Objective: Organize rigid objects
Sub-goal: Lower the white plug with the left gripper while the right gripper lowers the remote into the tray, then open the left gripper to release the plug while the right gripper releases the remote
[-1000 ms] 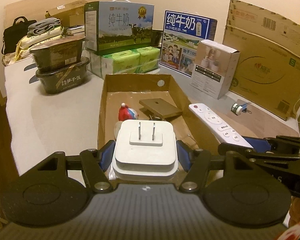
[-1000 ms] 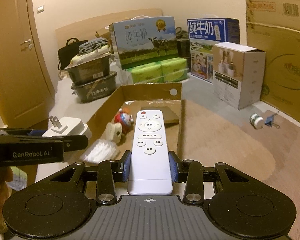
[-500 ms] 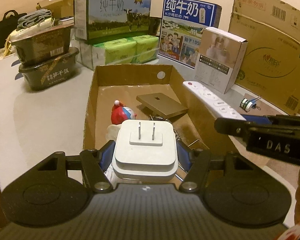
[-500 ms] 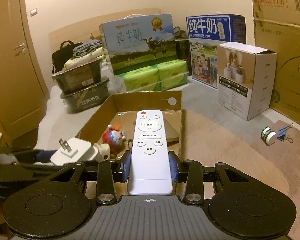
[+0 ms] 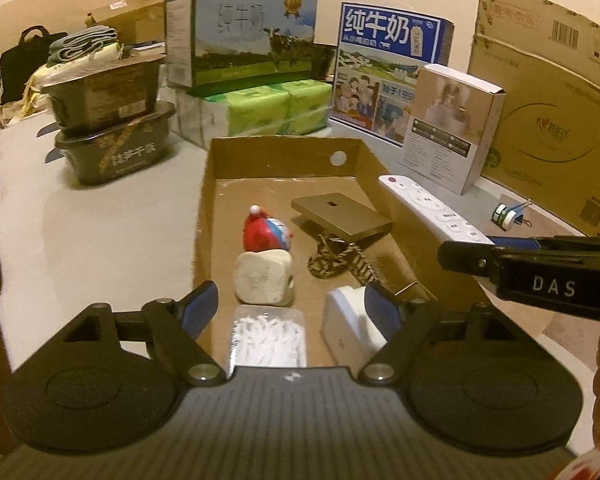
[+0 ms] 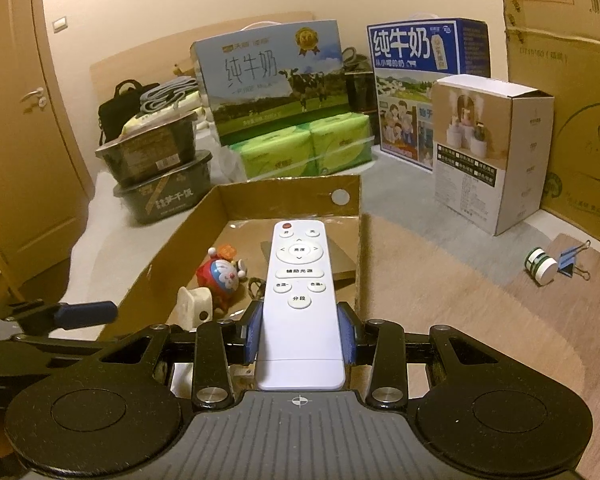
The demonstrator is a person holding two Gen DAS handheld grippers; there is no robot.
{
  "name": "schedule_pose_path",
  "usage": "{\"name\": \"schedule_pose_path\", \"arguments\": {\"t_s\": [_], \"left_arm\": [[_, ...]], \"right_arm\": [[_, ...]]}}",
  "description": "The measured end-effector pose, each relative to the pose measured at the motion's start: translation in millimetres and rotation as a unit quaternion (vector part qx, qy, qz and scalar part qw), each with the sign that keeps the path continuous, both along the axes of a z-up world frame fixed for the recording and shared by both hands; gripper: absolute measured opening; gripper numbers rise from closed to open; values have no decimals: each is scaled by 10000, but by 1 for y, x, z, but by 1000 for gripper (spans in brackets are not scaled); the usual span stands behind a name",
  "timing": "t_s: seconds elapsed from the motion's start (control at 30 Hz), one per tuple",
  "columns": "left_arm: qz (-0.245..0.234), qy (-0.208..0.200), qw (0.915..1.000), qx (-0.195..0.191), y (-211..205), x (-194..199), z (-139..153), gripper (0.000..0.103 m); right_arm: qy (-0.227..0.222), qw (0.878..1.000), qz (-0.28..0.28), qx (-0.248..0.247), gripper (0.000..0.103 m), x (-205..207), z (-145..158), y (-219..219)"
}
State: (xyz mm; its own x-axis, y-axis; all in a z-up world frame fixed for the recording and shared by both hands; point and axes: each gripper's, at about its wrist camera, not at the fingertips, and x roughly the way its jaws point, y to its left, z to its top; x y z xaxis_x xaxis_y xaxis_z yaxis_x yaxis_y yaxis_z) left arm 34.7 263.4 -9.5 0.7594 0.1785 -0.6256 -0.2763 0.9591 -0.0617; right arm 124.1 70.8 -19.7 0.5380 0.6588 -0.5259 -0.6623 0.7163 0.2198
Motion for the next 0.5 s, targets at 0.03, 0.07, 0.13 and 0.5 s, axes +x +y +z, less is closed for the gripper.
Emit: {"name": "schedule_pose_path", "arguments": {"t_s": [0.03, 0.07, 0.13, 0.5], "left_arm": [[27, -3, 10000, 3, 2, -2, 1, 78], [43, -6, 10000, 7, 3, -4, 2, 78], [77, -6, 10000, 9, 5, -7, 2, 78], [104, -31, 9999, -50, 10, -11, 5, 78]], "right_arm": [[4, 10000, 8, 2, 39, 0, 0, 1], [11, 10000, 18, 7, 39, 0, 0, 1], [14, 10000, 31, 16, 39, -2, 0, 3], [7, 10000, 68, -48, 39, 1, -3, 11]]}}
